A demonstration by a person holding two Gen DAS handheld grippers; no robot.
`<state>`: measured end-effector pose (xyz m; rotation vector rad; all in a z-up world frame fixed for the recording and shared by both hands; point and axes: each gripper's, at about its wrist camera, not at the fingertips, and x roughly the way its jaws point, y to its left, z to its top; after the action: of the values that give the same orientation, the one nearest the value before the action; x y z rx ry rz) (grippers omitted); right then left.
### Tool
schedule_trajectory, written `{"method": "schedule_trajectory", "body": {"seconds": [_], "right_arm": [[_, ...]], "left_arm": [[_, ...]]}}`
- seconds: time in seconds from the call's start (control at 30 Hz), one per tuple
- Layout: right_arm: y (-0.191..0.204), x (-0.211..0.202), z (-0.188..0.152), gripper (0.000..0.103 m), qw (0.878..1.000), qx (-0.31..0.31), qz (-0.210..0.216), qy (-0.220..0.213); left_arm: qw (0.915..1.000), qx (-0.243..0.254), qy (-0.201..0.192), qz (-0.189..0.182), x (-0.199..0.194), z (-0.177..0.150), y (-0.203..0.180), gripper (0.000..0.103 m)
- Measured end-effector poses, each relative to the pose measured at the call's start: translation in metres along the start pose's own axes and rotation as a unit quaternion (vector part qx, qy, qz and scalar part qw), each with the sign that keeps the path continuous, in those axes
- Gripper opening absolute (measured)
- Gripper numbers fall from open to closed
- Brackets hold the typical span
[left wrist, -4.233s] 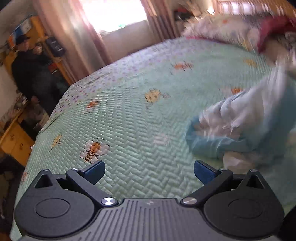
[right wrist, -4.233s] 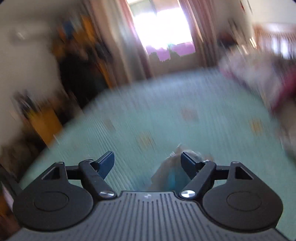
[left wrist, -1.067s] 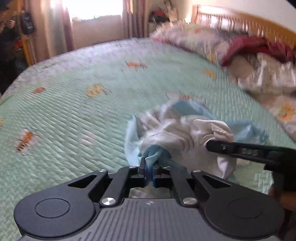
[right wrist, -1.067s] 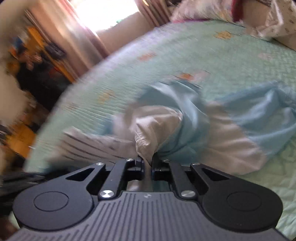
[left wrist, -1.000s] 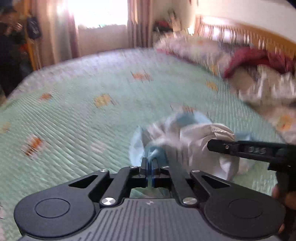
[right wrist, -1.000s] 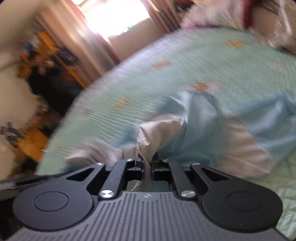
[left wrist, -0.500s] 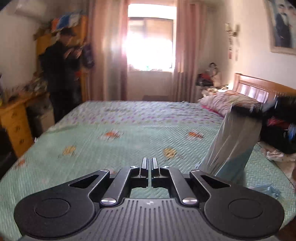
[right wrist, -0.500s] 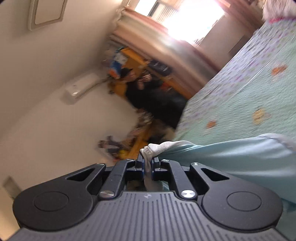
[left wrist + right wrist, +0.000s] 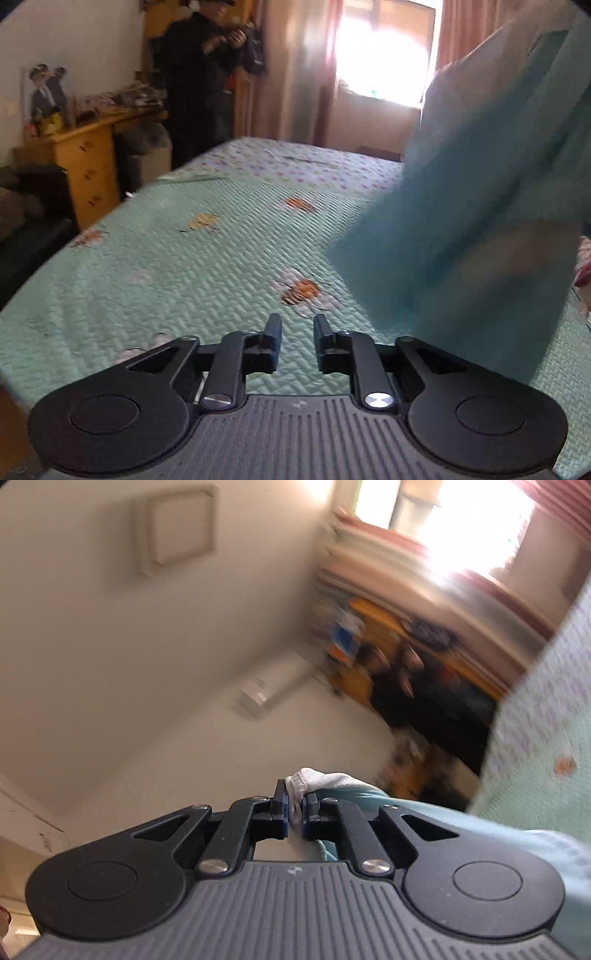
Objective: Fold clothes
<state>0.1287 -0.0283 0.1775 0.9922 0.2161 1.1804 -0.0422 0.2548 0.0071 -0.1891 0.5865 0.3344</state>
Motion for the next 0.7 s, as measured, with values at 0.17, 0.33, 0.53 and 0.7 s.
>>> {"method": "schedule_trajectory", "body": {"seconds": [0.17, 0.33, 0.53, 0.7], "right_arm": [[-0.014, -0.069, -0.018, 0.016, 0.982, -0.094, -0.164, -0.013], [-0.094, -0.167, -0.068, 0.054, 0.916, -0.115, -0.384, 0.009], [-0.172, -0.257, -0.109, 0.059, 0.860, -0.023, -0.510, 0.017], [-0.190, -0.246, -0.130, 0.059, 0.853, -0.037, -0.517, 0.060]], "left_arm": [[0.9998, 0.002, 0.007, 0.019, -0.017, -0.021, 0.007, 0.049], [0.9989, 0.010, 0.025, 0.039, -0.017, -0.038, 0.018, 0.072], [0.9948, 0.035, 0.069, 0.066, 0.003, -0.056, 0.010, 0.079], [0.9891, 0.069, 0.116, 0.058, 0.038, -0.085, -0.011, 0.083]]}}
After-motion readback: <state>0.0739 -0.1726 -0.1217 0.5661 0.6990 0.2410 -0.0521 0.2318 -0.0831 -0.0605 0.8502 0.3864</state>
